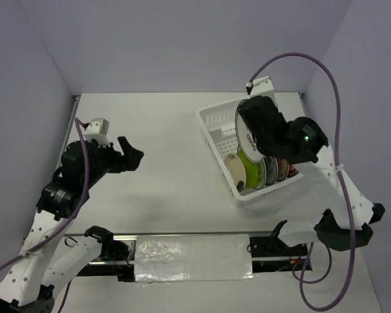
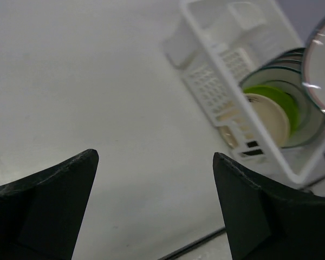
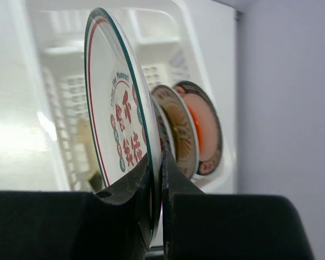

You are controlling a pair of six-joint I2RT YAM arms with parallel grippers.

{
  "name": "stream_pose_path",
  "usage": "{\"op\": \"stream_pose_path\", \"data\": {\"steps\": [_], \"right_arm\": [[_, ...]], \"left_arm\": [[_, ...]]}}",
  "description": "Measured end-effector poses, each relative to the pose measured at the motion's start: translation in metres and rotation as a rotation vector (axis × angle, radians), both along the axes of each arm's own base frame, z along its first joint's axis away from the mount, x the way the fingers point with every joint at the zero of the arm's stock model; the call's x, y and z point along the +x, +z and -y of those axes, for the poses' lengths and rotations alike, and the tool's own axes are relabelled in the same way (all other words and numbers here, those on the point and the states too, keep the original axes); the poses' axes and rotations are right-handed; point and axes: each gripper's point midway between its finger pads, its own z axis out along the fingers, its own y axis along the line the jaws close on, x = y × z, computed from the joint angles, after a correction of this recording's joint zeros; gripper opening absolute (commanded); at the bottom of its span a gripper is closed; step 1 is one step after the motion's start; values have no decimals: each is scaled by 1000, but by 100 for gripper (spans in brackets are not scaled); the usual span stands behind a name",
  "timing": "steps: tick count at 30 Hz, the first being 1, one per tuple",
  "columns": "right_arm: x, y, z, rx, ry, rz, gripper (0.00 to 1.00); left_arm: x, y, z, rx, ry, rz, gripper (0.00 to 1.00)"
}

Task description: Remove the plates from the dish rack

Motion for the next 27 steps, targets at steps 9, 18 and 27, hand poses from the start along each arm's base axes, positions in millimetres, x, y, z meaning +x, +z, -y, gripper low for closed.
{"op": "stream_pose_path", "data": {"steps": [9,18,27], "right_arm": [[-62,0,-70,465,500,-36,0],[-77,6,-140,696,767,-94,0],[-64,18,-141,777,713,-8,100]], "left_arm": [[5,47,118,-331,-492,46,99],[-7,69,159,-406,-661,62,38],[-10,79,156,-389,-635,83,0]]}}
